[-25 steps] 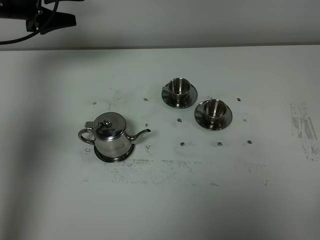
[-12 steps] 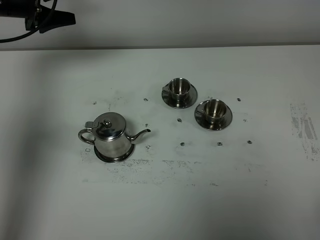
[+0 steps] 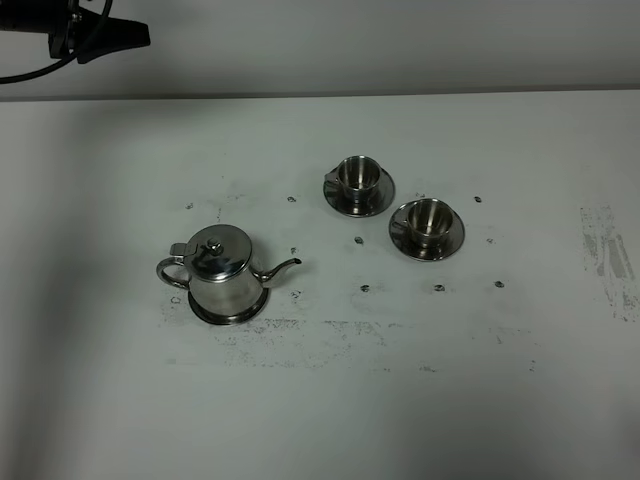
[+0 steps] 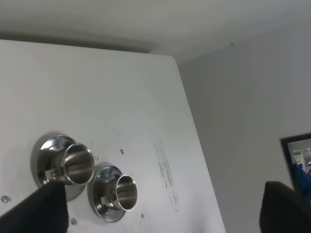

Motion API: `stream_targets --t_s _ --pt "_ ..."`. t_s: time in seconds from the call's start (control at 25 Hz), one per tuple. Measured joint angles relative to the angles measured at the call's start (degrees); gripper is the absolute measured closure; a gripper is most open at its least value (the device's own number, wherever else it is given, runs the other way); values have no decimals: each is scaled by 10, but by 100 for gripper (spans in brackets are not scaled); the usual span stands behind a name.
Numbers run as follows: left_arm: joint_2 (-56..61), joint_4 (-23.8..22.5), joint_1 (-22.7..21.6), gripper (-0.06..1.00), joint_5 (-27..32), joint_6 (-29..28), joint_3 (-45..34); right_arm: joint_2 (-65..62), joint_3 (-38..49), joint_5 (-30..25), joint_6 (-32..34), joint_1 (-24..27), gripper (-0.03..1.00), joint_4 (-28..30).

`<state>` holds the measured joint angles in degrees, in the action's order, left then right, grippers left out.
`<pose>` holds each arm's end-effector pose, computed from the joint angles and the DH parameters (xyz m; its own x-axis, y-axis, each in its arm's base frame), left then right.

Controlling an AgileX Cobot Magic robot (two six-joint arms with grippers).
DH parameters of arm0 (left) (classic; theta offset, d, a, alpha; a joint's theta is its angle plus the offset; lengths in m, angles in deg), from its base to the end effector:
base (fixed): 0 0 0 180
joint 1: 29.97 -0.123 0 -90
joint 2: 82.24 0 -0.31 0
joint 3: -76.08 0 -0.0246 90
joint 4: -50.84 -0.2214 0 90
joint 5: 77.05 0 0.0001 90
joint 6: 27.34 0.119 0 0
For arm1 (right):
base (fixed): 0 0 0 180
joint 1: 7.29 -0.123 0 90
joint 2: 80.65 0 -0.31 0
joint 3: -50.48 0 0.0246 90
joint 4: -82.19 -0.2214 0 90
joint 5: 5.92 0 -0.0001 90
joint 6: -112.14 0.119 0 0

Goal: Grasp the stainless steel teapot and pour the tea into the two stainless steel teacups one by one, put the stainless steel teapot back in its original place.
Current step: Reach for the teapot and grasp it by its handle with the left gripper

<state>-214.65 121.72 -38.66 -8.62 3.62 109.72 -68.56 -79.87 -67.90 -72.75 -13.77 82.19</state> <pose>0.4797 -0.0325 0.2999 -0.8484 -0.2605 -0.4608 0.2852 0.5085 -0.8125 -0.0207 -0.0024 0.2483 -0.5400 -0.1471 -0.8287 -0.1595 0.9847 -0.0709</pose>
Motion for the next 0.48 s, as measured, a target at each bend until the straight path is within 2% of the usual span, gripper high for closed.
stream_targets --t_s 0.48 --pt "0 0 0 18 0 0 0 0 0 0 1 -13 38 -4"
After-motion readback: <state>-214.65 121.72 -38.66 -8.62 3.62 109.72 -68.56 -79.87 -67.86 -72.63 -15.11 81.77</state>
